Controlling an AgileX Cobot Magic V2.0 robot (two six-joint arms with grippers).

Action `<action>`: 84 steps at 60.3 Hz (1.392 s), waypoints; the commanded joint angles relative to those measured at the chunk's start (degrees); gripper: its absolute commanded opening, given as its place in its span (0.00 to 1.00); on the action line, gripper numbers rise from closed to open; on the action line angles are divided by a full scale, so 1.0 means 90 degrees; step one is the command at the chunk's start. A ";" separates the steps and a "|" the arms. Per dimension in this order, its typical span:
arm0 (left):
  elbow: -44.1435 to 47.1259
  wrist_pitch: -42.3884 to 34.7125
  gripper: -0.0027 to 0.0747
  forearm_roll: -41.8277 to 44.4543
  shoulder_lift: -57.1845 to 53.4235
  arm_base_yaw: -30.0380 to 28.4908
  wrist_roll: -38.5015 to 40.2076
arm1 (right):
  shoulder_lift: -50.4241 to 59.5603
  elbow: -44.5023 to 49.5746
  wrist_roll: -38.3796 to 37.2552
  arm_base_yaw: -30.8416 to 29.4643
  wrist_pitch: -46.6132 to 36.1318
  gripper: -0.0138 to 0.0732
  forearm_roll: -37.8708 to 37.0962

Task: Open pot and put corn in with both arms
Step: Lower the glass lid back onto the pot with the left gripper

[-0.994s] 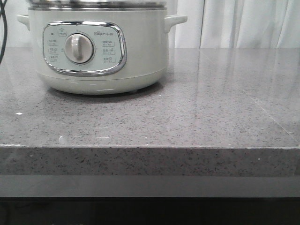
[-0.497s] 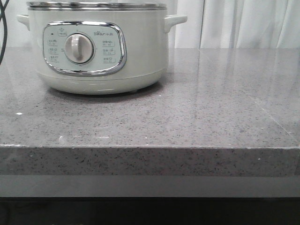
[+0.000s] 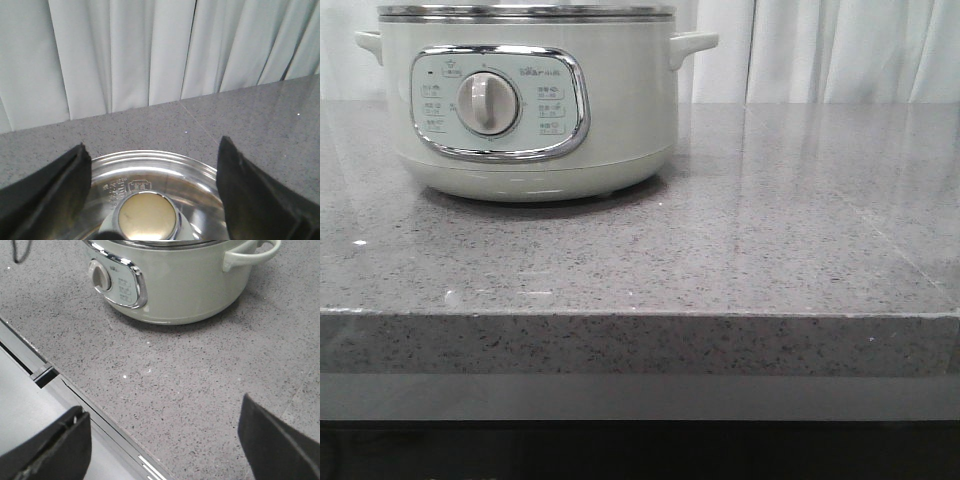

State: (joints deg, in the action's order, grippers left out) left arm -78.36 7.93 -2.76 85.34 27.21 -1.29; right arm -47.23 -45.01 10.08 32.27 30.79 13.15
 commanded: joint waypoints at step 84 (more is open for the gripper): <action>0.3891 0.2566 0.28 -0.0111 -0.6072 0.0001 -0.0009 | 0.0061 -0.0156 0.0055 -0.0008 -0.0060 0.50 0.0004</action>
State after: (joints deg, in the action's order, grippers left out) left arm -41.72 36.10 -3.06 30.52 27.21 -1.29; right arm -47.23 -45.01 10.08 32.27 32.97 13.15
